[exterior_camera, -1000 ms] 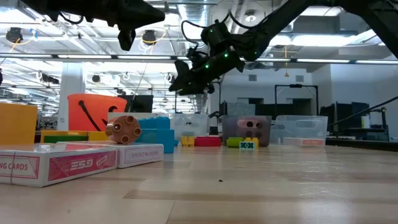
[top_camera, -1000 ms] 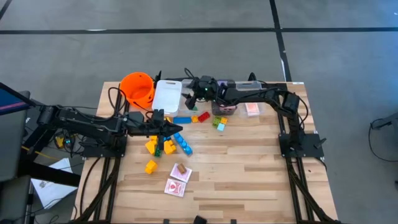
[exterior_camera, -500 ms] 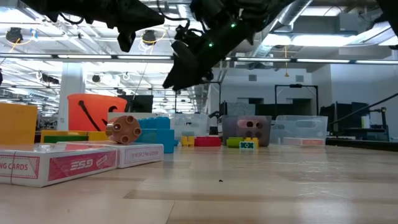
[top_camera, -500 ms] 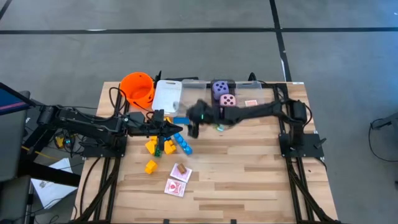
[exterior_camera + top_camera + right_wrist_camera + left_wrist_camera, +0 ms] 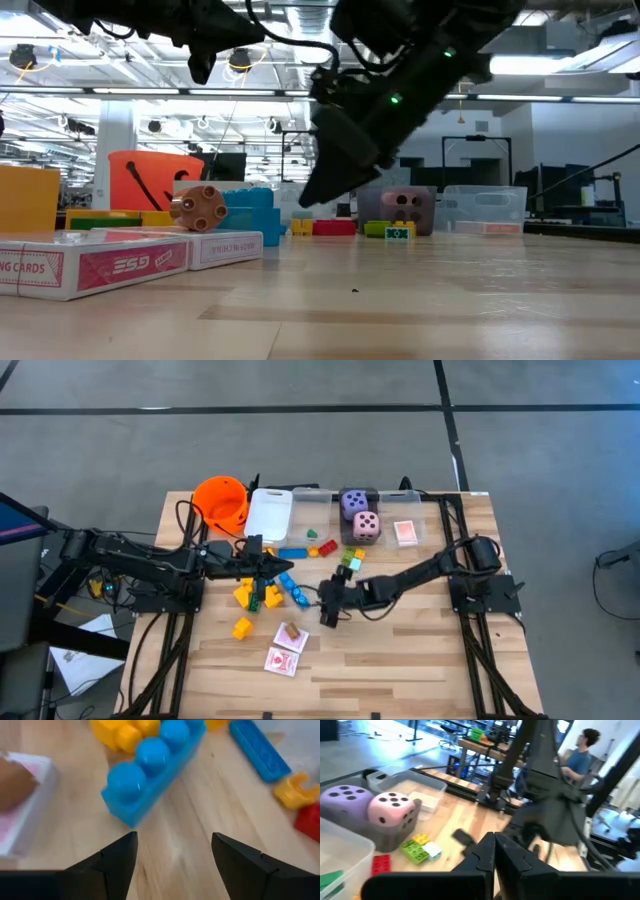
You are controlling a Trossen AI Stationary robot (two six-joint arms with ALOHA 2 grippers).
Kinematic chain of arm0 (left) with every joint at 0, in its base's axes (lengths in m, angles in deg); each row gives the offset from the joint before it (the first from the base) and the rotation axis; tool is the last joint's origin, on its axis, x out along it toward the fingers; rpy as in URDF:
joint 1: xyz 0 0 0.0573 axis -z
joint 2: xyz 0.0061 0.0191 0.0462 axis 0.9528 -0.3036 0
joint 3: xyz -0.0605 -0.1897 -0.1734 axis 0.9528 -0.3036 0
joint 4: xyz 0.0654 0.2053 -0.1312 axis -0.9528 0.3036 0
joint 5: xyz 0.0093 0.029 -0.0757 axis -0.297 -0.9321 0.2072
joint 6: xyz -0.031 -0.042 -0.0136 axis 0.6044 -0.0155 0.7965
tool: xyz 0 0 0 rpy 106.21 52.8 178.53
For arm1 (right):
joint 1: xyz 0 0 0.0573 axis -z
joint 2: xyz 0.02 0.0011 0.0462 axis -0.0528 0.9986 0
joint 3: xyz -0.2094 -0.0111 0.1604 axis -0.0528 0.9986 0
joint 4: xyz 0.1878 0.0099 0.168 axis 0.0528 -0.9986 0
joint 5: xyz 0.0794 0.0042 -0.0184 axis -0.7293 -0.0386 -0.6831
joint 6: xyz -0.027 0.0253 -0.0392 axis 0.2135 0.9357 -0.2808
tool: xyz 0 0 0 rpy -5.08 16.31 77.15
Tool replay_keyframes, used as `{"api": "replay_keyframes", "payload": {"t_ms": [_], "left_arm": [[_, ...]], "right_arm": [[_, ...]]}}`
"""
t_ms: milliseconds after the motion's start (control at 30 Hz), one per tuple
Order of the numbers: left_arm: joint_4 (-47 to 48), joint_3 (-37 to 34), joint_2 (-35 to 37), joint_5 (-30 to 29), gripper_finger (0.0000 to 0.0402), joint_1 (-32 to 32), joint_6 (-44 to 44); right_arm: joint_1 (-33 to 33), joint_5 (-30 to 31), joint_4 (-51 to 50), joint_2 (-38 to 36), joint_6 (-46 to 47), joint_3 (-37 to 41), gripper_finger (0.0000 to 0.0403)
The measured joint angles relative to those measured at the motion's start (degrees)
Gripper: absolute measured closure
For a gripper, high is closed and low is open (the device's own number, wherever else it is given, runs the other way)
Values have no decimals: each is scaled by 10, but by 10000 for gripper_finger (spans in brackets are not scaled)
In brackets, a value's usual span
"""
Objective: Pick & Place Toys
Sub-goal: Put the small light green game piece into the left transparent bin
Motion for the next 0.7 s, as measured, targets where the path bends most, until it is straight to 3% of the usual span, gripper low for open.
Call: {"api": "replay_keyframes", "payload": {"t_ms": [167,333,500,700], "left_arm": [[14,0,0,-1,401,0,-16],[7,0,-7,-3,390,0,-44],[-41,0,-44,-3,352,0,-43],[-143,0,-116,-16,295,0,-44]], "right_arm": [[-45,99,3,0,24,25,154],[-80,135,-20,0,58,28,154],[-96,184,-62,0,96,28,154],[-97,186,-110,0,129,27,154]]}}
